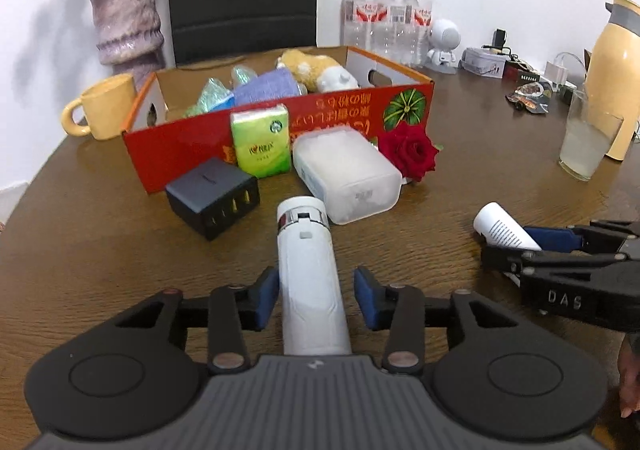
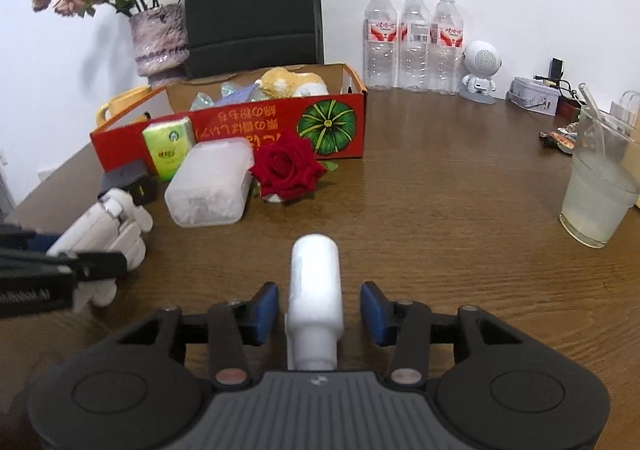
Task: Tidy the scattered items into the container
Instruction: 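Carry the white spray bottle and white device into the box and release both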
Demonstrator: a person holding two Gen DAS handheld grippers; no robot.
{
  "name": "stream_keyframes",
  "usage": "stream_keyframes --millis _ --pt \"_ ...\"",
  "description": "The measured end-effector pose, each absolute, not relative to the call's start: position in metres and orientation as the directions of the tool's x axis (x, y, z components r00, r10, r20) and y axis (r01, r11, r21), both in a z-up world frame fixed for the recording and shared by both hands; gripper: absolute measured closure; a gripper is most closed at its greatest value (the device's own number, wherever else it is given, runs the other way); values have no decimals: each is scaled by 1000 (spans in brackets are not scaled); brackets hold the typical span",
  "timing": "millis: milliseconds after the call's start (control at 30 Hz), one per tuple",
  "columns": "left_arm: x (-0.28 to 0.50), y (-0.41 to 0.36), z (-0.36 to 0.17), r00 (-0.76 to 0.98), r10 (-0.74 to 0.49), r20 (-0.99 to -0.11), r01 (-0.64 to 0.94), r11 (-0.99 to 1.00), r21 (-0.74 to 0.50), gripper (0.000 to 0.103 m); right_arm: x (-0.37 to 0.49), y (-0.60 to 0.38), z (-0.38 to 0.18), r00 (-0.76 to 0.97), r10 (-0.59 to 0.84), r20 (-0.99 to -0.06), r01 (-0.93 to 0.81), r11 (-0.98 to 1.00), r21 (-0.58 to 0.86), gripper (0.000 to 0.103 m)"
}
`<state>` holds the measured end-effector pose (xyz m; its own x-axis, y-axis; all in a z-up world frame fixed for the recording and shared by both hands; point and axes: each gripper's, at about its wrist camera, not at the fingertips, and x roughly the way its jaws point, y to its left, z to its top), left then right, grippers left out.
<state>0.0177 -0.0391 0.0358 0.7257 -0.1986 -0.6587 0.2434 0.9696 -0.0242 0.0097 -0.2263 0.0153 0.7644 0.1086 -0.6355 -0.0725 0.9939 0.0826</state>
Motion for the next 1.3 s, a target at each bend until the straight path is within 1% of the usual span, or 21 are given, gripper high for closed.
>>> stream_keyframes --millis 67,133,267,367,433,567,700,767,867,967,1067,1100,1133,1200,1233,1267,1300 --pt "21 -39 34 722 -201 -662 243 969 -29 72 13 -226 16 762 102 -639 -64 995 82 77" --pt "18 -37 37 724 -217 -655 245 968 -50 73 10 -227 21 764 115 -635 -65 993 102 77" --pt "1 -25 64 781 -264 -565 258 962 -93 72 4 -218 39 795 131 -592 -116 991 64 77" --pt "20 -14 88 800 -281 -530 254 959 -125 72 13 -215 59 816 162 -555 -147 987 72 77" --pt "45 -6 106 816 -267 -513 230 964 -136 72 31 -215 78 831 180 -526 -157 984 88 77" --pt "121 12 122 810 -203 -549 158 979 -129 72 82 -215 113 848 223 -480 -172 974 148 77" --pt "200 30 131 788 -138 -600 88 990 -112 72 150 -194 130 819 283 -500 -201 956 212 77" --pt "238 32 118 751 -111 -650 54 993 -108 72 191 -179 125 797 284 -532 -196 956 218 77" --pt "280 26 100 711 -56 -701 26 998 -53 72 244 -162 107 757 243 -607 -143 967 209 77" --pt "315 28 83 674 -17 -738 -10 999 -32 72 279 -154 88 715 224 -662 -113 972 207 77" --pt "335 29 71 652 -1 -758 12 1000 9 69 301 -153 71 682 198 -704 -91 978 187 76" --pt "337 28 70 653 10 -757 26 999 36 62 304 -154 68 674 193 -713 -84 979 185 74" --pt "337 27 71 658 23 -753 34 998 60 47 305 -157 65 673 193 -715 -74 978 194 72" --pt "330 26 78 683 27 -730 35 997 69 31 304 -165 63 672 203 -712 -59 973 221 54" --pt "324 26 83 697 12 -717 39 998 54 27 303 -168 64 674 207 -709 -56 971 230 49" --pt "319 26 88 705 6 -709 34 999 42 26 301 -170 66 675 212 -706 -55 970 238 43" --pt "312 27 95 708 9 -706 16 999 29 26 297 -171 68 672 217 -708 -61 969 238 41"
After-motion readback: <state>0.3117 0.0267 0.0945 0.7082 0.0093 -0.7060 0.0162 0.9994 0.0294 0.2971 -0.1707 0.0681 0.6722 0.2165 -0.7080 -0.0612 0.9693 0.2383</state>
